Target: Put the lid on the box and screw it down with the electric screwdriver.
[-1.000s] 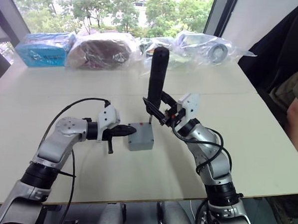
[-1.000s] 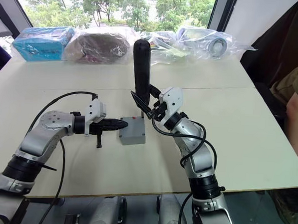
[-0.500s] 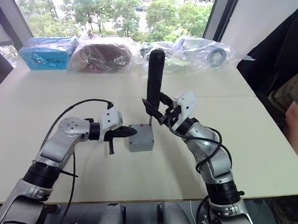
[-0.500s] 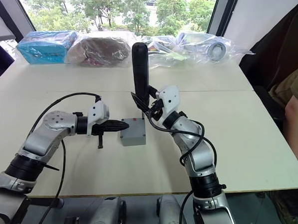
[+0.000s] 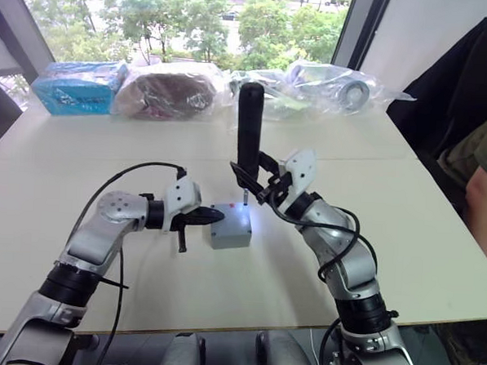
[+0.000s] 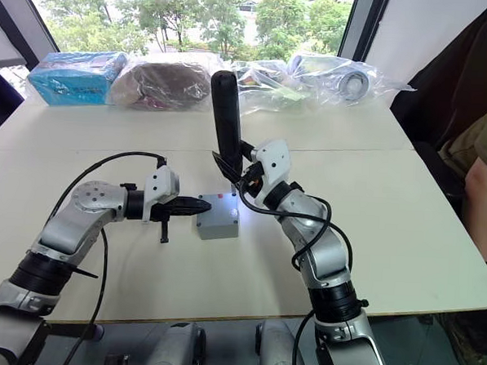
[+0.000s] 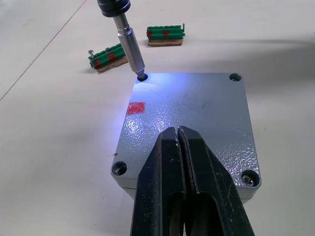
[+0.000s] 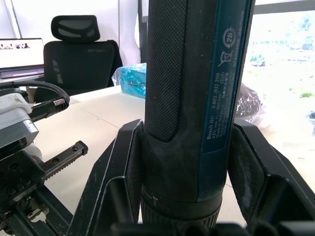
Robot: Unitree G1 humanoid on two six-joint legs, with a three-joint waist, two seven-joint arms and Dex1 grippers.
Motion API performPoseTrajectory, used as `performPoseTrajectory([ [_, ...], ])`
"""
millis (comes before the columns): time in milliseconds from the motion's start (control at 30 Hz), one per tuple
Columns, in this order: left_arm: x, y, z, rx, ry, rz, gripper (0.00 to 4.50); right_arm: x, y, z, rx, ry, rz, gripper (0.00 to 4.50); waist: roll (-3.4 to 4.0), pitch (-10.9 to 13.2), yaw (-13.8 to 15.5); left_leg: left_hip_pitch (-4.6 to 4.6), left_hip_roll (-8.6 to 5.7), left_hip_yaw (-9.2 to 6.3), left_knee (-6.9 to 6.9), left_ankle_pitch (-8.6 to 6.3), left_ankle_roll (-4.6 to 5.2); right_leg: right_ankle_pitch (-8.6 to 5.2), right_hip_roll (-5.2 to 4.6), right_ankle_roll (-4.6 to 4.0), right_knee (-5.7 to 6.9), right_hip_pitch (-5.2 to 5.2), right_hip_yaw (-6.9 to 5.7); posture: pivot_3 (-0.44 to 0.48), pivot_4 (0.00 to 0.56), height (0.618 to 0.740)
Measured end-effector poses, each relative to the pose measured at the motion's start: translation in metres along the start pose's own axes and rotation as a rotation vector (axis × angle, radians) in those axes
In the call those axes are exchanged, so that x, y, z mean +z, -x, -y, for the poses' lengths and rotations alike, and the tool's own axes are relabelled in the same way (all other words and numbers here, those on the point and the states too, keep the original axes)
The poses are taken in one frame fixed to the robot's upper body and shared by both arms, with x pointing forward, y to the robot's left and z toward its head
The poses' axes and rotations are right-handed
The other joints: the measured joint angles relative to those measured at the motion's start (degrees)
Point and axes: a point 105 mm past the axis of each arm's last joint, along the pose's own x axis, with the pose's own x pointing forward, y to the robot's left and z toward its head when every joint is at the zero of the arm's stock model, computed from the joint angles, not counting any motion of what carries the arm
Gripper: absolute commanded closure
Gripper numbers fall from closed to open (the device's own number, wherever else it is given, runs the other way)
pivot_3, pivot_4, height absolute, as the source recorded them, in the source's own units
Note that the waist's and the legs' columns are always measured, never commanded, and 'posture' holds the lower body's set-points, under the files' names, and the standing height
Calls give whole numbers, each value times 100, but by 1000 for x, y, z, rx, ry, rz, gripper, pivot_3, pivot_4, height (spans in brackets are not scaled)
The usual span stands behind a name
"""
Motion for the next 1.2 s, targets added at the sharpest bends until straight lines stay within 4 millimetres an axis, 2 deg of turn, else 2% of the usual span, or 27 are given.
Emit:
performPoseTrajectory([
  [267,3,-1,0,-3,-11,10,4500,14,-1,11,-63,-86,62,2603,11,18,0,-29,0,0,-4,0,0,4,0,-3,-19,-17,0,0,150,740],
  [333,7,-1,0,-7,-23,15,4500,35,-6,17,-76,-101,105,2603,31,55,2,-58,-2,4,-4,0,0,18,-1,-18,-19,-46,4,0,150,740],
  [433,13,-1,2,-19,-32,24,4500,90,-6,30,-113,-102,254,2603,31,55,8,-123,-1,-3,-3,2,0,35,5,-1,-8,-115,0,0,150,740],
  [500,16,-1,5,-29,-28,24,4500,114,-2,38,-142,-141,305,2603,32,56,6,-127,0,-5,-7,1,0,30,4,9,-3,-120,-3,0,150,740],
  [567,19,0,6,-37,-20,20,4500,124,2,50,-192,-183,293,2603,33,57,5,-131,0,-3,-11,1,0,28,3,10,-4,-124,-3,0,150,740],
  [633,30,1,7,-47,-27,43,4500,118,10,71,-281,-187,159,2603,30,63,18,-144,-1,-1,-13,1,0,28,-3,10,-13,-130,-4,0,150,740],
  [767,46,9,3,-37,-48,74,4500,89,25,91,-364,-170,-103,2603,47,93,6,-154,-3,6,-16,0,2,28,-4,10,-27,-135,-2,0,150,740],
  [833,61,12,2,-46,-73,105,4500,70,43,104,-383,-137,-352,2603,46,127,6,-174,-3,3,-13,0,2,28,-2,10,-29,-150,-3,0,150,740],
  [933,78,23,-3,-27,-103,132,4500,44,76,119,-427,-180,-635,2603,46,129,12,-201,-3,1,-10,0,2,29,0,11,-28,-176,-5,0,150,740],
  [1033,89,28,-2,-28,-116,148,4500,19,102,122,-436,-223,-872,2603,46,130,-19,-215,-3,7,-9,-1,4,30,1,13,-30,-195,0,0,150,740],
  [1200,97,30,4,-47,-115,155,4500,-5,117,122,-404,-260,-1038,2603,45,133,-19,-217,-2,6,-9,-2,5,30,6,13,-29,-199,1,0,150,740],
])
